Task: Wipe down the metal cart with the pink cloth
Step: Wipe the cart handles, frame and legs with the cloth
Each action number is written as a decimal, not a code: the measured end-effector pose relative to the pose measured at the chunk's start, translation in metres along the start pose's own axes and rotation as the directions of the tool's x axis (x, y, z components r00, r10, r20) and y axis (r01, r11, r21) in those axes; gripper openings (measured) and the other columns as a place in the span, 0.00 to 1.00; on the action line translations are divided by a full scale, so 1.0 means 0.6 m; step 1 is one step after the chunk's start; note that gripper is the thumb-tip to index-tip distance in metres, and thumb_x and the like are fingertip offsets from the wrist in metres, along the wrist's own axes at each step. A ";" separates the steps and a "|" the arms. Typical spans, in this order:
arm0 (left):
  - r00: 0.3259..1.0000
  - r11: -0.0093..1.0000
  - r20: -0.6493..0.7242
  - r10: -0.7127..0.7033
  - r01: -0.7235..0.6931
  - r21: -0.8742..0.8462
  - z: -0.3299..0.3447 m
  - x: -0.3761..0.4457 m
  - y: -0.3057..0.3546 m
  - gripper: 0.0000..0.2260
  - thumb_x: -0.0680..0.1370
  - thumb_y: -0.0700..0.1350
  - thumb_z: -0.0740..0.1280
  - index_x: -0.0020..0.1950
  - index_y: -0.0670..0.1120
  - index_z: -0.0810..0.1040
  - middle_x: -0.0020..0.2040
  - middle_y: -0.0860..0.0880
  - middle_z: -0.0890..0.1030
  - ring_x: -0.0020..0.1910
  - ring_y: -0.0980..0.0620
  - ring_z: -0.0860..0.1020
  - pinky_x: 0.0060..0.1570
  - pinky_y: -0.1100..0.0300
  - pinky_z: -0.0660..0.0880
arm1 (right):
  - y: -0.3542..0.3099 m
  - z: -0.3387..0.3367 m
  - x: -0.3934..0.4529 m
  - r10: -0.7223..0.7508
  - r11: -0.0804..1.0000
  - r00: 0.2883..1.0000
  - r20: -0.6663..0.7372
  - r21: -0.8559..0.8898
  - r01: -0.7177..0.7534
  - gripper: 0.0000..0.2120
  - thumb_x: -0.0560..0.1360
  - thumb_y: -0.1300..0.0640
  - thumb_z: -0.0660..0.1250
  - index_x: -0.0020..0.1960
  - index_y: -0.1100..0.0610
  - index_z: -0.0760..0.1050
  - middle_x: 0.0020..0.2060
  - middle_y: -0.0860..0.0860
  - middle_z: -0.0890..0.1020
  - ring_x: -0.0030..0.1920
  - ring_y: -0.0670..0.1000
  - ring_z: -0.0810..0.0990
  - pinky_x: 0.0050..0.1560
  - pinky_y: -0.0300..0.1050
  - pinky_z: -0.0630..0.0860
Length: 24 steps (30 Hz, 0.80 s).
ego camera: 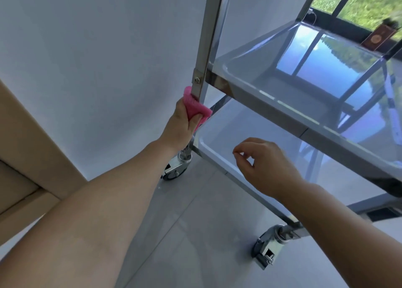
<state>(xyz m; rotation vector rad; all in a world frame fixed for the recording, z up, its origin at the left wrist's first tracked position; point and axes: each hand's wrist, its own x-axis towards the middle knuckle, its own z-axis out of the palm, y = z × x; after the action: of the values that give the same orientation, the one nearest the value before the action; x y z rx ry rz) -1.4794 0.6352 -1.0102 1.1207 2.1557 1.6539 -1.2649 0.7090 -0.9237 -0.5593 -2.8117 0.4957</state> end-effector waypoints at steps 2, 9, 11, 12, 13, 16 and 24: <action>1.000 1.000 0.004 0.007 -0.007 -0.027 0.013 -0.009 -0.018 0.21 0.80 0.49 0.60 0.70 0.53 0.56 0.47 0.59 0.73 0.43 0.60 0.76 0.40 0.76 0.73 | 0.013 0.017 0.001 0.012 1.000 1.000 0.025 -0.001 -0.012 0.08 0.76 0.57 0.62 0.47 0.54 0.81 0.44 0.48 0.82 0.41 0.48 0.79 0.46 0.50 0.79; 0.995 0.994 0.039 -0.096 0.098 -0.047 0.052 -0.052 -0.095 0.23 0.79 0.50 0.62 0.64 0.68 0.53 0.57 0.46 0.75 0.43 0.60 0.77 0.45 0.71 0.76 | 0.058 0.064 -0.006 0.077 0.997 0.995 0.063 -0.008 -0.077 0.09 0.76 0.58 0.62 0.44 0.54 0.81 0.41 0.47 0.81 0.39 0.49 0.79 0.44 0.50 0.79; 0.986 0.988 0.054 -0.155 0.155 0.000 0.060 -0.059 -0.113 0.24 0.78 0.52 0.63 0.69 0.61 0.55 0.53 0.49 0.75 0.46 0.55 0.77 0.46 0.62 0.76 | 0.065 0.074 -0.007 0.093 0.996 0.993 0.077 -0.013 -0.093 0.09 0.76 0.58 0.62 0.43 0.55 0.81 0.40 0.47 0.80 0.39 0.49 0.79 0.44 0.49 0.79; 0.982 0.984 0.051 -0.181 0.181 0.007 0.062 -0.060 -0.119 0.25 0.78 0.52 0.63 0.71 0.57 0.55 0.51 0.51 0.76 0.46 0.55 0.77 0.44 0.64 0.74 | 0.068 0.078 -0.007 0.103 0.995 0.991 0.083 -0.013 -0.102 0.09 0.76 0.58 0.62 0.43 0.55 0.81 0.40 0.48 0.80 0.39 0.49 0.79 0.44 0.50 0.79; 0.979 0.980 0.045 -0.201 0.201 0.016 0.063 -0.060 -0.123 0.25 0.78 0.52 0.63 0.71 0.55 0.55 0.48 0.54 0.75 0.45 0.56 0.77 0.41 0.68 0.72 | 0.069 0.083 -0.007 0.109 0.994 0.990 0.087 -0.013 -0.108 0.09 0.75 0.58 0.62 0.43 0.55 0.81 0.41 0.48 0.80 0.39 0.49 0.79 0.44 0.50 0.79; 0.975 0.975 0.059 -0.215 0.211 0.077 0.058 -0.060 -0.122 0.22 0.77 0.54 0.64 0.67 0.55 0.59 0.44 0.60 0.73 0.42 0.61 0.75 0.40 0.70 0.69 | 0.068 0.092 -0.006 0.118 0.993 0.988 0.098 -0.010 -0.118 0.09 0.75 0.58 0.62 0.43 0.55 0.81 0.41 0.48 0.80 0.39 0.50 0.79 0.43 0.50 0.79; 0.980 0.978 -0.013 -0.199 0.200 0.056 -0.007 -0.085 -0.058 0.06 0.77 0.52 0.64 0.42 0.62 0.68 0.42 0.61 0.76 0.40 0.64 0.75 0.37 0.71 0.67 | 0.014 0.083 0.006 0.059 0.998 0.992 0.115 0.004 -0.060 0.09 0.76 0.56 0.61 0.48 0.53 0.80 0.42 0.48 0.80 0.40 0.49 0.78 0.44 0.49 0.79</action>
<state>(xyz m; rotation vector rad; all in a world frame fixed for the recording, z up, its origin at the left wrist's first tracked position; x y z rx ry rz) -1.4617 0.5949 -1.0541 0.8794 2.2494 1.5207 -1.2797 0.7039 -0.9721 -0.6346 -2.9074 0.5676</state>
